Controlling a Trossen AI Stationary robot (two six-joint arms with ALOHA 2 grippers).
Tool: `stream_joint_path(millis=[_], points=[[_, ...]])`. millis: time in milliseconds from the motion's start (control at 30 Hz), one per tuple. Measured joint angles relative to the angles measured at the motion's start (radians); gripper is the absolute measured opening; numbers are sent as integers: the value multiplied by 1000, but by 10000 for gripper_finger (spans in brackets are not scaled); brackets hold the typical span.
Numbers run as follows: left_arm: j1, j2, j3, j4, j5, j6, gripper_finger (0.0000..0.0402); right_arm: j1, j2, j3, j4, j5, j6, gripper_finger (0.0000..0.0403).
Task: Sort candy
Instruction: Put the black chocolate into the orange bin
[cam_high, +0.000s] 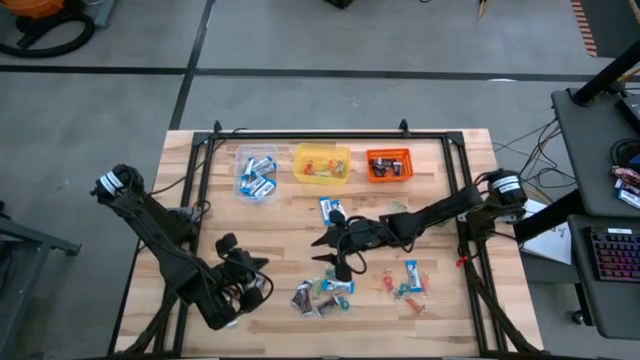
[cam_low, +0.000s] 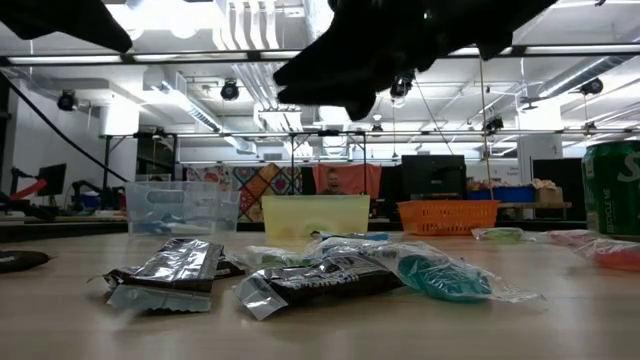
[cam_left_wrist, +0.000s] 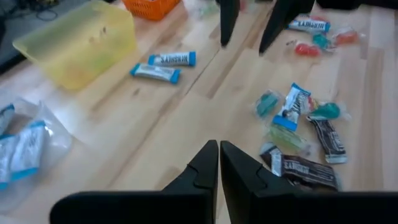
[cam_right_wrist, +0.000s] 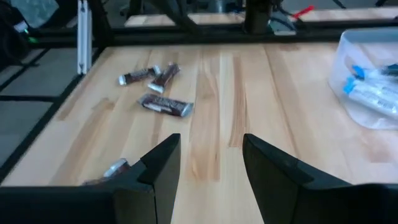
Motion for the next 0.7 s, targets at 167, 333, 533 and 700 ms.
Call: stream_joint_path(millis=[167, 333, 533, 700], points=[[0, 14, -14, 3, -25, 26, 0, 0, 97, 0, 104, 1, -16, 164], [0, 91, -69, 23, -47, -6, 0, -9, 227, 0, 219, 81, -66, 164], [1, 198, -112, 34, -165, -206, 0, -32, 335, 19, 296, 131, -5, 164], [0, 234, -92, 38, 11, -239, 0, -37, 306, 36, 283, 128, 27, 164]])
